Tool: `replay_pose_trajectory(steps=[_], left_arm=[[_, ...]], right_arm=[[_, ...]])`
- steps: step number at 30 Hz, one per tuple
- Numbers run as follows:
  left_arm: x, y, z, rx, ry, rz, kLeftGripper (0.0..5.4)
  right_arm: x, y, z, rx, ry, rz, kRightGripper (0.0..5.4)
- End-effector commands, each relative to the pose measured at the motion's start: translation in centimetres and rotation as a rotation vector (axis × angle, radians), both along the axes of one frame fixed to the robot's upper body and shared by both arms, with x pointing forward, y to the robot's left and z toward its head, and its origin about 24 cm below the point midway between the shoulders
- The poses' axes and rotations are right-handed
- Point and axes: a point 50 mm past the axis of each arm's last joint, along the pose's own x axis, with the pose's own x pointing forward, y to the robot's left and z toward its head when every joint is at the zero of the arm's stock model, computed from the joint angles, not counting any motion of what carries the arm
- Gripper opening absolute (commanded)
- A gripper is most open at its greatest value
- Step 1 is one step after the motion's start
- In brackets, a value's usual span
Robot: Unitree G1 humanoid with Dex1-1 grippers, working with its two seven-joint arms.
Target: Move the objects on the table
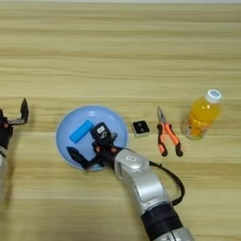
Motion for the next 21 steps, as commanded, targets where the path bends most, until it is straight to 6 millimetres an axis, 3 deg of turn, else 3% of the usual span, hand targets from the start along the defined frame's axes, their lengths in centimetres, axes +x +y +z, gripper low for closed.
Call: replay_pose_trajectory(steps=[1, 6, 21], left_arm=[[0.2, 0.0, 0.3, 0.000, -0.011, 0.003, 5.40], [0.2, 0.0, 0.3, 0.001, -0.012, 0.004, 5.40], [0.3, -0.1, 0.3, 0.006, -0.013, -0.003, 5.40]], right_arm=[[-1.5, -0.6, -2.1, -0.038, 0.120, 0.001, 5.36], [-1.5, -0.5, -1.5, -0.041, 0.088, 0.002, 5.36], [-1.0, -1.4, 2.8, -0.007, -0.092, -0.052, 5.36]])
